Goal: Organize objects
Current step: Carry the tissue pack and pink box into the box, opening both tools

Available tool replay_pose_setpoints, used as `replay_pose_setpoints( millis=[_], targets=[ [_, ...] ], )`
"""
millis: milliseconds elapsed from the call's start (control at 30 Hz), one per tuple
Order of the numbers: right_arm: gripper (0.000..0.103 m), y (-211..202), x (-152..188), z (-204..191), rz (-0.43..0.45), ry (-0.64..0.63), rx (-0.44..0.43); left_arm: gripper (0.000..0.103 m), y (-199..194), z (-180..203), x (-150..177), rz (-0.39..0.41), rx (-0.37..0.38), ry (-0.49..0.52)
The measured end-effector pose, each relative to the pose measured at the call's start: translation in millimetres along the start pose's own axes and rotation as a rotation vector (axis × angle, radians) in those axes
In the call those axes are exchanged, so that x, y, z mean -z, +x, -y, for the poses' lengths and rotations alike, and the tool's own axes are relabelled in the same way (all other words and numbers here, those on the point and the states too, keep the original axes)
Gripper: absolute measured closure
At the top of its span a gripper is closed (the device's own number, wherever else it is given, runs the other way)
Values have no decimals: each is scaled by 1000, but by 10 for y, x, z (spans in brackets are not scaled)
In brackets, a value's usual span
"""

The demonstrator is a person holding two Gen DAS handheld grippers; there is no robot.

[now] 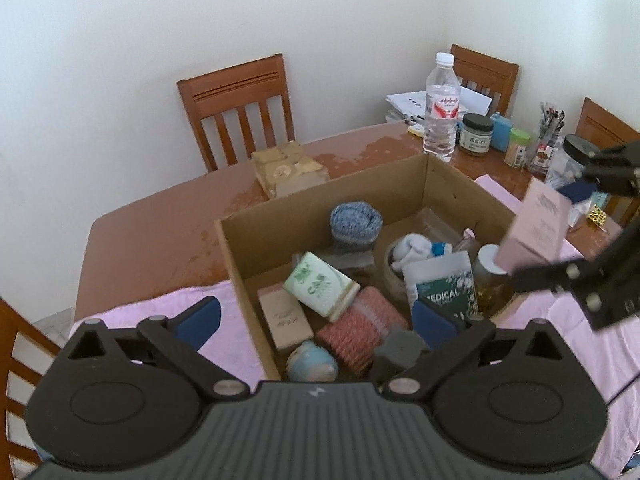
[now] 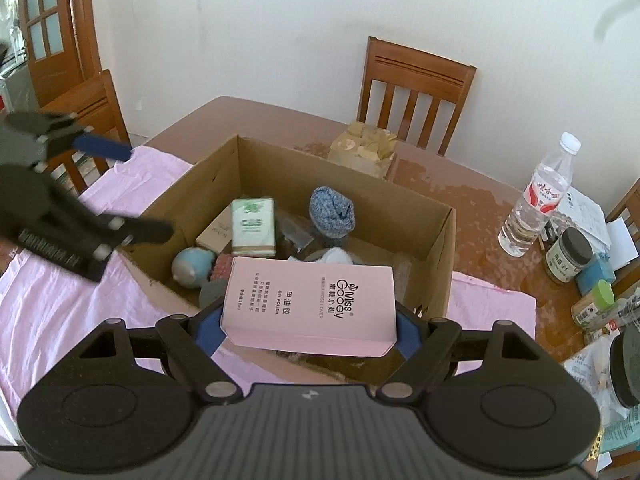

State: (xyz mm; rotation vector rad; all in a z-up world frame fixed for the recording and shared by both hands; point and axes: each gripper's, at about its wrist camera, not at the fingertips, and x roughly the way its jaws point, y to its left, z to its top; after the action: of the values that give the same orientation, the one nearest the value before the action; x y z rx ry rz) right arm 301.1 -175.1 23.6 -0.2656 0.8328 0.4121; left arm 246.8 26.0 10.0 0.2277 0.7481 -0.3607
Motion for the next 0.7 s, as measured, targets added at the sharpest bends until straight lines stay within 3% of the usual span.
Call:
replay_pose_setpoints(
  millis=[433,500,567,700],
  targets=[
    [17,258,-448,-264,25,-64,-40,1,-215,-242,362,-28,-104,-80],
    [14,329,-515,-304,22,-51,-49,1,-230,-273,424,-35,-111,-94],
    [4,394,-564,-336,14,-29,-44,1,-240,-295,469,-39,-117,-105],
    [0,407,-597,-366,16,1,-32,1,-242,-316,541,-41,-177,-102]
  ],
)
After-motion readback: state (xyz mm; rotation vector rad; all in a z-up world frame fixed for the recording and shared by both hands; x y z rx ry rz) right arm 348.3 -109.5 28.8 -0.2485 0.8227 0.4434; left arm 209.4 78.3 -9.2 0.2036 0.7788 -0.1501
